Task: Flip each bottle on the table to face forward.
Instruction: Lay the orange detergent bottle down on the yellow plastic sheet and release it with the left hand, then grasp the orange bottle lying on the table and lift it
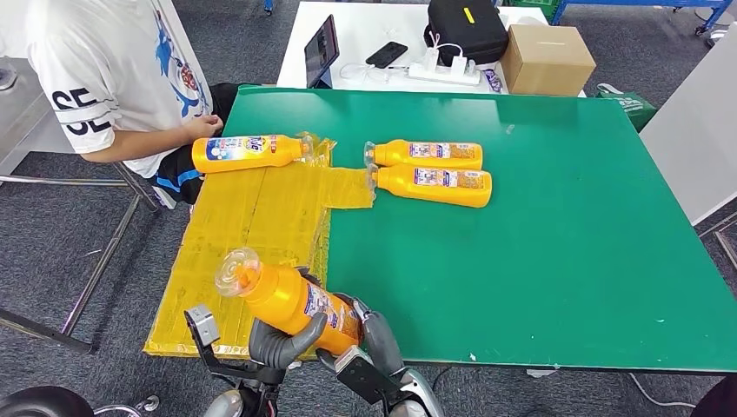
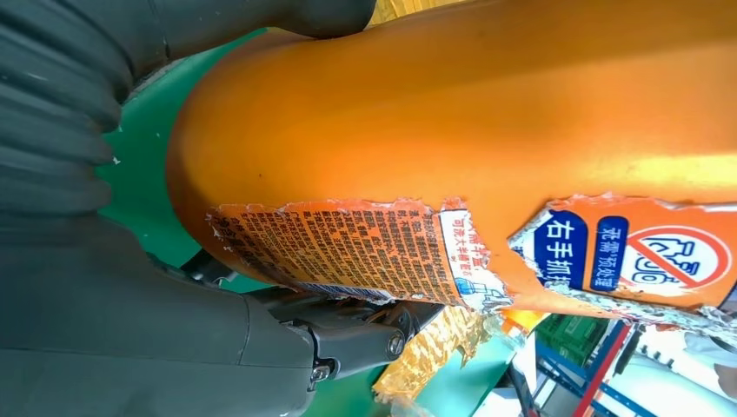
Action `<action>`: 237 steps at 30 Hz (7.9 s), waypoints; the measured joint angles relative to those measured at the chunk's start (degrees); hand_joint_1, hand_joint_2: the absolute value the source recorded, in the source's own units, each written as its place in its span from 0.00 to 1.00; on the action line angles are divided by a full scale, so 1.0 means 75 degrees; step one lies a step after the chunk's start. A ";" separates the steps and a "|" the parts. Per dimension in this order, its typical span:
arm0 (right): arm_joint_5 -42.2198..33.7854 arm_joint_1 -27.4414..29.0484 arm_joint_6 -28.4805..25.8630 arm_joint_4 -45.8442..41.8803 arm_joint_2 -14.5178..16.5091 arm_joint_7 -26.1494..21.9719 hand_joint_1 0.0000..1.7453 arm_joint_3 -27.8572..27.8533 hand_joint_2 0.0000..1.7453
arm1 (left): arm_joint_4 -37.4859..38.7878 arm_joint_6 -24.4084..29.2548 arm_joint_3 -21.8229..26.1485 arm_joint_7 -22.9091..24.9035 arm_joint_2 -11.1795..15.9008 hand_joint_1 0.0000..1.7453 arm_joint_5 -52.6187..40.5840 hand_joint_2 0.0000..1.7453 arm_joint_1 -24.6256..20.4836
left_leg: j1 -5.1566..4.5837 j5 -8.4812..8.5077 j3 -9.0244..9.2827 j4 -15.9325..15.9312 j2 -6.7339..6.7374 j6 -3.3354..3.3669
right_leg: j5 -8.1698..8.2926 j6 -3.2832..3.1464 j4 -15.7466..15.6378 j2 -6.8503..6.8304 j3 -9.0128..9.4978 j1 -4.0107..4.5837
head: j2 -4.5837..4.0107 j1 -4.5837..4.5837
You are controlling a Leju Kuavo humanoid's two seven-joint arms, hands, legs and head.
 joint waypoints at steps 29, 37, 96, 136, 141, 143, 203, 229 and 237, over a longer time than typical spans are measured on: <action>-0.0829 0.0569 0.0728 -0.2558 -0.0321 -0.0031 0.00 -0.0362 0.00 | -0.0308 0.1753 0.0598 -0.0386 0.0082 1.00 -0.1409 1.00 -0.0621 | 0.0001 0.0006 -0.0003 0.0000 0.0002 -0.0003 | 0.0005 0.0000 0.0001 -0.0001 -0.0004 0.0001 | 0.0000 0.0001; -0.1067 0.0612 0.0573 -0.3475 -0.0313 -0.0173 0.00 -0.0611 0.00 | -0.0085 0.2256 0.1522 -0.0425 0.0258 1.00 -0.1448 1.00 -0.1722 | 0.0005 0.0015 -0.0003 0.0000 0.0003 -0.0012 | 0.0006 -0.0001 0.0004 0.0000 -0.0002 0.0004 | 0.0000 0.0002; -0.2459 0.0178 0.0544 -0.4251 -0.0035 -0.0144 0.00 -0.1044 0.00 | 0.6299 0.2950 0.0265 -0.0169 0.2588 0.00 -1.0026 0.00 -0.5284 | 0.0024 0.0033 -0.0011 0.0000 -0.0004 -0.0026 | 0.0020 -0.0027 0.0010 -0.0001 -0.0004 0.0020 | 0.0000 0.0002; -0.0811 -0.0186 0.0780 -0.2770 0.0054 0.0814 0.00 -0.0851 1.00 | 0.2478 0.5998 0.2690 -0.1812 0.1092 0.00 -0.4785 0.75 -0.3809 | 0.0029 0.0036 -0.0003 0.0000 -0.0001 -0.0029 | 0.0021 -0.0027 0.0007 -0.0007 -0.0001 0.0027 | 0.0000 0.0002; 0.0722 -0.0271 0.0751 -0.2244 -0.0572 0.1679 0.00 -0.0690 1.00 | 0.2006 0.5712 0.2714 -0.1822 0.0937 0.00 -0.3587 1.00 -0.3602 | 0.0024 0.0036 -0.0008 0.0000 -0.0012 -0.0028 | 0.0022 -0.0027 0.0004 -0.0009 -0.0001 0.0021 | 0.0000 0.0003; 0.1124 -0.0249 0.0736 -0.2277 -0.0933 0.2007 0.00 -0.0741 1.00 | 0.1881 0.5380 0.2769 -0.1824 0.0879 0.00 -0.3312 1.00 -0.3395 | 0.0019 0.0035 -0.0011 0.0001 -0.0012 -0.0027 | 0.0022 -0.0026 0.0001 -0.0009 -0.0001 0.0019 | 0.0000 0.0004; 0.1778 0.0270 0.3712 -0.3762 -0.5042 0.4860 0.00 -0.1682 1.00 | 0.2339 0.3842 0.2813 -0.1719 0.0539 0.00 -0.4403 1.00 -0.2016 | 0.0012 0.0023 -0.0010 0.0004 0.0002 -0.0017 | 0.0023 -0.0020 -0.0007 -0.0006 -0.0005 0.0017 | 0.0000 0.0001; 0.1129 0.0295 0.4217 -0.3693 -0.5631 0.5062 0.97 -0.1529 1.00 | 0.2687 0.3783 0.2647 -0.1818 0.0428 0.00 -0.4125 1.00 -0.2192 | 0.0016 0.0020 0.0002 0.0004 0.0012 -0.0018 | 0.0023 -0.0021 -0.0007 -0.0003 0.0000 0.0020 | 0.0000 0.0000; 0.1209 0.0314 0.3876 -0.3591 -0.5474 0.4924 1.00 -0.1534 1.00 | 0.2723 0.3816 0.2647 -0.1821 0.0414 0.00 -0.4146 1.00 -0.2197 | 0.0018 0.0019 0.0008 0.0004 0.0020 -0.0019 | 0.0024 -0.0022 -0.0007 0.0006 0.0003 0.0021 | 0.0000 0.0000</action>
